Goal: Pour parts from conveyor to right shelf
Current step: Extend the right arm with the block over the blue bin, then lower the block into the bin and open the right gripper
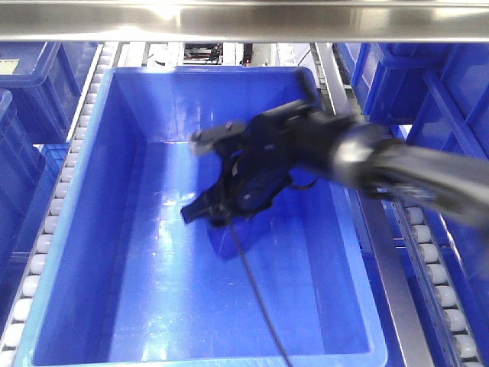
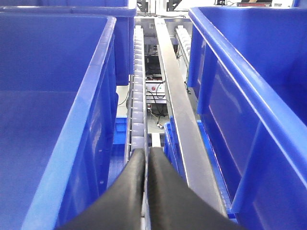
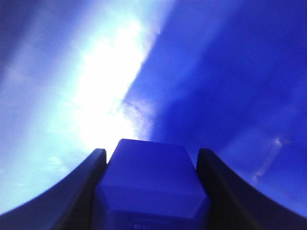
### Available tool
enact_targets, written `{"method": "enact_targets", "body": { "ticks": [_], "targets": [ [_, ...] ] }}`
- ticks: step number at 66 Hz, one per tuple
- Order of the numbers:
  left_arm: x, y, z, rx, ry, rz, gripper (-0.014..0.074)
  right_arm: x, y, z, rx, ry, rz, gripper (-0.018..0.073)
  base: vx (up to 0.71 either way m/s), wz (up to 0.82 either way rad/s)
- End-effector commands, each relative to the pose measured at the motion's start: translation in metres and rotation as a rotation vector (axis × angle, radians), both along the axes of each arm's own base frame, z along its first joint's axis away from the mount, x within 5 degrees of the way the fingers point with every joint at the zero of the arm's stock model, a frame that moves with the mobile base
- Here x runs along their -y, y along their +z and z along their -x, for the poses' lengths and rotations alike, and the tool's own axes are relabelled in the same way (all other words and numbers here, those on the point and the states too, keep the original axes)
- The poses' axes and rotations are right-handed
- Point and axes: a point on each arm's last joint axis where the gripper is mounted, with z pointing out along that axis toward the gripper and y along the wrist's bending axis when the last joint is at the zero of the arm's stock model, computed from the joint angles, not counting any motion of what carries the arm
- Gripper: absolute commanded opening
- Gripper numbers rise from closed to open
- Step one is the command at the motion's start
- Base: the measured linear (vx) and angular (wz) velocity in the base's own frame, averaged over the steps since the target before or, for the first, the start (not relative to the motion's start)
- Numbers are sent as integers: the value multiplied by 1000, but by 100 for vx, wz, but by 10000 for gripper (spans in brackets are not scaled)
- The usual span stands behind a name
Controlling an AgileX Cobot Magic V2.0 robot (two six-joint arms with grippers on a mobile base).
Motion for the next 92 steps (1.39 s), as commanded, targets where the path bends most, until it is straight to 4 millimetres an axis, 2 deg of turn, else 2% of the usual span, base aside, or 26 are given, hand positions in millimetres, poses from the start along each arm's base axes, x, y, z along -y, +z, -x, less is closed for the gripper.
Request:
{"method": "enact_targets", "body": {
  "ticks": [1,12,18,36,40,45,65,92],
  "targets": [
    [0,14,1,103,2,14,-6,-2,26,-4,60,3,-35,0,0,0],
    [0,14,1,103,2,14,-6,-3,23,-5,44,7,-19,34,0,0],
    [0,14,1,103,2,14,-6,-3,23,-5,41,7,-17,97,0,0],
    [0,14,1,103,2,14,-6,-2,26,-3,33,9,-9,463,0,0],
    [0,14,1,103,2,14,-6,-1,30,-3,45,9,-17,531,0,0],
    [0,14,1,103,2,14,-6,-2,37,-4,58,8,-30,574,0,0],
    [0,14,1,103,2,14,-6,-2,54,-3,102,3,-74,581,0,0],
    [0,14,1,103,2,14,-6,3,62,19,286,28,-147,578,0,0]
  ]
}}
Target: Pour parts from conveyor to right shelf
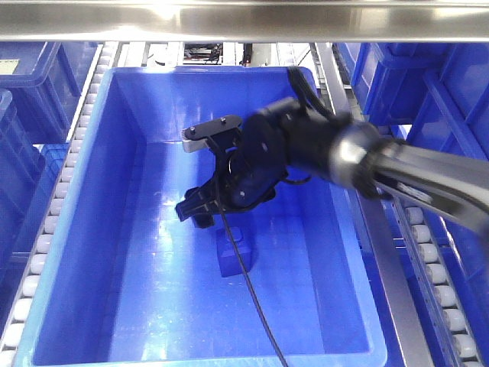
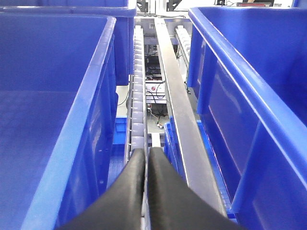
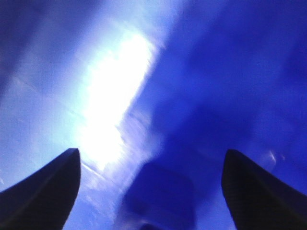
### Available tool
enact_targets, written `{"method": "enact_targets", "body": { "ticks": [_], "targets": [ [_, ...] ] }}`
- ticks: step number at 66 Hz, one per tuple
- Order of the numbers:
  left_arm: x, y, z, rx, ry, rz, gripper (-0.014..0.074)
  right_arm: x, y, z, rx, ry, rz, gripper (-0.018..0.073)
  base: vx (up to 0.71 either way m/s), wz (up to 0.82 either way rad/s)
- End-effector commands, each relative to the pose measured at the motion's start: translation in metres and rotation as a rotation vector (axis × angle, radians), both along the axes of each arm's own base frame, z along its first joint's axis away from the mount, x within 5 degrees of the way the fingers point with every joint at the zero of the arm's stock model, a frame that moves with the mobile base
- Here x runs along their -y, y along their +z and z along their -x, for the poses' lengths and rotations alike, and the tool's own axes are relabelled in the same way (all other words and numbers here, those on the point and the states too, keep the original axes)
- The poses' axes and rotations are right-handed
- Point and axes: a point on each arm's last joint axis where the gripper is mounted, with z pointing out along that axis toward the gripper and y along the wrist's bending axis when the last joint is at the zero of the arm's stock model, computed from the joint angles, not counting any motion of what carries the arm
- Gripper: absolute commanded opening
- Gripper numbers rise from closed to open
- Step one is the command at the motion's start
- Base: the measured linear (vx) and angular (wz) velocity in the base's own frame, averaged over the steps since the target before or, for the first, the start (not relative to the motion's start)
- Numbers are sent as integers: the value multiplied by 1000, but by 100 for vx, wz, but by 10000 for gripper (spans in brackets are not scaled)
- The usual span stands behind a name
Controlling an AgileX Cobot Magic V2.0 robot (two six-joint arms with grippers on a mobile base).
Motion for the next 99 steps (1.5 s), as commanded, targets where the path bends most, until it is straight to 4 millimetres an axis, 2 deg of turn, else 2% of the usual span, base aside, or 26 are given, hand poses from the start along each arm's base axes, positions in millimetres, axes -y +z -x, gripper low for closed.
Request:
{"method": "enact_targets", "body": {
  "ticks": [1,10,17,25,29,30,44,65,88,99],
  "targets": [
    [0,14,1,103,2,14,-6,5,37,6,145,1,-91,575,0,0],
    [0,14,1,103,2,14,-6,11,44,17,186,4,-118,530,0,0],
    [0,14,1,103,2,14,-6,19,53,28,242,-5,-164,421,0,0],
    [0,14,1,103,2,14,-6,34,66,44,324,-28,-220,161,0,0],
    [0,14,1,103,2,14,-6,41,69,53,359,-21,-229,-3,0,0],
    [0,14,1,103,2,14,-6,43,70,55,367,-20,-233,-17,0,0],
    [0,14,1,103,2,14,-6,72,84,90,502,-10,-317,-8,0,0],
    [0,14,1,103,2,14,-6,117,83,135,560,-36,-340,-5,0,0],
    [0,14,1,103,2,14,-6,160,88,160,648,-113,-334,-5,0,0],
    [0,14,1,103,2,14,-6,182,84,175,693,-164,-319,-5,0,0]
  ]
}}
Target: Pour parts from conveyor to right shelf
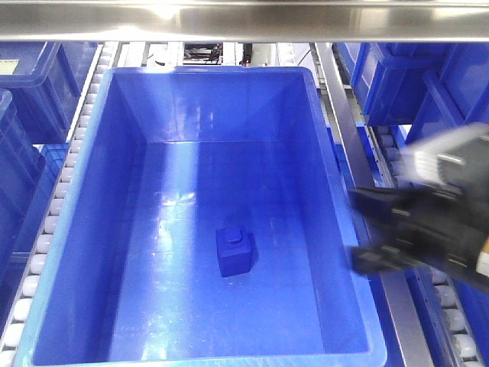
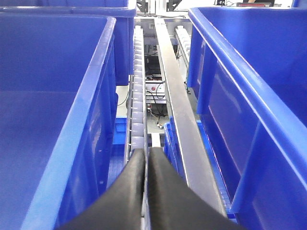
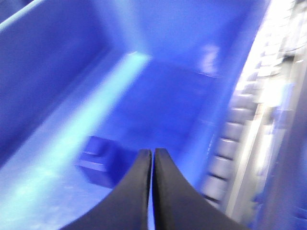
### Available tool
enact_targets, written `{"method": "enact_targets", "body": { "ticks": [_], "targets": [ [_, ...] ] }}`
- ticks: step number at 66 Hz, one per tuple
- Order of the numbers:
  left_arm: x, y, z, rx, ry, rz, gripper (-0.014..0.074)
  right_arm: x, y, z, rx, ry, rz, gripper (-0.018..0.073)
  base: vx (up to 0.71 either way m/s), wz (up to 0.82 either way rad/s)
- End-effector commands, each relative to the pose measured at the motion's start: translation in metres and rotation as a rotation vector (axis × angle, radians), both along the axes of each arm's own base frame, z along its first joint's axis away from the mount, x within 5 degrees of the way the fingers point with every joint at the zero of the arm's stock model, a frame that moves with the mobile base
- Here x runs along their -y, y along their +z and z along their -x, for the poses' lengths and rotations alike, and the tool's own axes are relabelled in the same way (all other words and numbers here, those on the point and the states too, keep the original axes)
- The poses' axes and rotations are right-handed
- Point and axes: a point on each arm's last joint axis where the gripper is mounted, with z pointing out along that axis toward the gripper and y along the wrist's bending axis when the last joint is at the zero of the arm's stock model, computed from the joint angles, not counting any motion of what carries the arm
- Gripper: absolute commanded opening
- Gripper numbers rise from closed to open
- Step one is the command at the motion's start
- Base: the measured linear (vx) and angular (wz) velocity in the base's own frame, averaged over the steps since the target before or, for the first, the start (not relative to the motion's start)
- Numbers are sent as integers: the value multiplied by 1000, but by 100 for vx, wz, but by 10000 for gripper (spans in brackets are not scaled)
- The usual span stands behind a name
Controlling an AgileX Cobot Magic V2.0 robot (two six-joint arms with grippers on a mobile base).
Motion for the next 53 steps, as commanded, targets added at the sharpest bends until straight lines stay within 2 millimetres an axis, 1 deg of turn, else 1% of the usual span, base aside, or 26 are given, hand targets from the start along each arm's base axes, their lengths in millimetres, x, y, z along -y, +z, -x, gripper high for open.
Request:
{"method": "enact_targets", "body": {
  "ticks": [1,8,20,29,45,53],
  "targets": [
    [0,14,1,103,2,14,-6,10,14,6,117,-23,-38,-5,0,0],
    [0,14,1,103,2,14,-6,19,13,15,130,-46,-34,-5,0,0],
    [0,14,1,103,2,14,-6,27,11,29,136,-51,-37,-5,0,0],
    [0,14,1,103,2,14,-6,32,6,41,154,-52,-46,-5,0,0],
    [0,14,1,103,2,14,-6,45,-19,69,172,-56,-96,-5,0,0],
    [0,14,1,103,2,14,-6,55,-33,79,178,-119,-169,-5,0,0]
  ]
}}
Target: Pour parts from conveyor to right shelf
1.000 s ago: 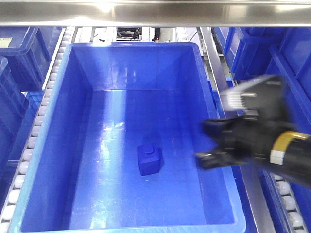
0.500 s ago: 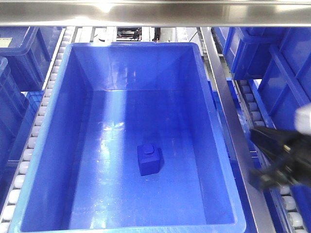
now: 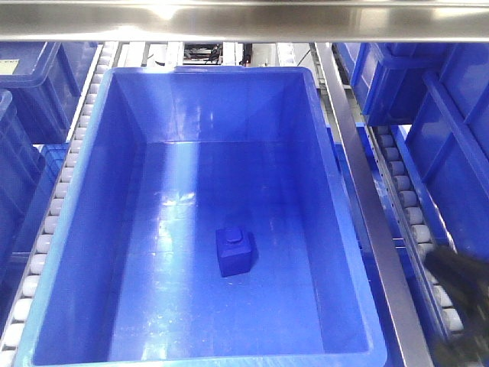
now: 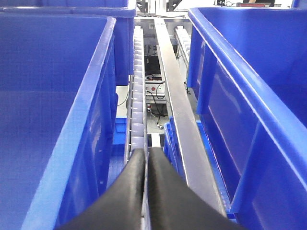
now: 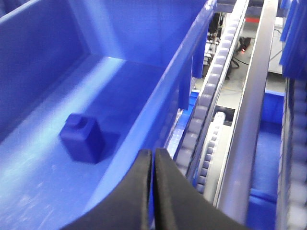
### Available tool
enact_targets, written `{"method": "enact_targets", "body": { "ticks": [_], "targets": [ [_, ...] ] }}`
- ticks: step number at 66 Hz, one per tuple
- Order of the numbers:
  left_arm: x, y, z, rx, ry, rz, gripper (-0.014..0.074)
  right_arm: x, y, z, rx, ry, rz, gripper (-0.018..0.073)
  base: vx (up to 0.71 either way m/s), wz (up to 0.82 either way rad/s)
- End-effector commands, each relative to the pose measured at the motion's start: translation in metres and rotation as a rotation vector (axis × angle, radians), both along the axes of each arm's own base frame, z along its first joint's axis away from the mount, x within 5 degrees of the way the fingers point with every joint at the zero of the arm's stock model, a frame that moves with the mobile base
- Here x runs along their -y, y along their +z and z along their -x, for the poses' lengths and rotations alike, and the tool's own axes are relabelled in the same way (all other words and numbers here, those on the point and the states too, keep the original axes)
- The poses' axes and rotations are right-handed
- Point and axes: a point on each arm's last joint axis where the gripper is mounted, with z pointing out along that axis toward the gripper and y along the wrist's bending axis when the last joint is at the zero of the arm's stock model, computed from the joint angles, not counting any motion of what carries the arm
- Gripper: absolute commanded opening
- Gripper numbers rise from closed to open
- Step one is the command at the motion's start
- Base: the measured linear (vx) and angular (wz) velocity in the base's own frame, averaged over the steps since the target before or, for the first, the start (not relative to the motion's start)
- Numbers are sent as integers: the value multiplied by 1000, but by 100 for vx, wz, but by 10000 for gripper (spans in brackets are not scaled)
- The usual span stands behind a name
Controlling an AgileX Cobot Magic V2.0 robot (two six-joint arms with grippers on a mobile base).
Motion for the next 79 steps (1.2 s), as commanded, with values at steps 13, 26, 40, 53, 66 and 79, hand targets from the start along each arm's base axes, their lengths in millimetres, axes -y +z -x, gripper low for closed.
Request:
{"method": "enact_targets", "body": {
  "ticks": [13,26,40,53,66,79],
  "targets": [
    [0,14,1,103,2,14,-6,23,-12,13,176,-201,-109,-5,0,0],
    [0,14,1,103,2,14,-6,33,-25,21,240,-305,-72,-5,0,0],
    [0,14,1,103,2,14,-6,39,-45,29,294,-370,-16,-5,0,0],
    [0,14,1,103,2,14,-6,39,-62,36,344,-368,-30,-5,0,0],
    [0,14,1,103,2,14,-6,39,-62,36,345,-367,-31,-5,0,0],
    [0,14,1,103,2,14,-6,39,-62,36,345,-367,-31,-5,0,0]
  ]
}}
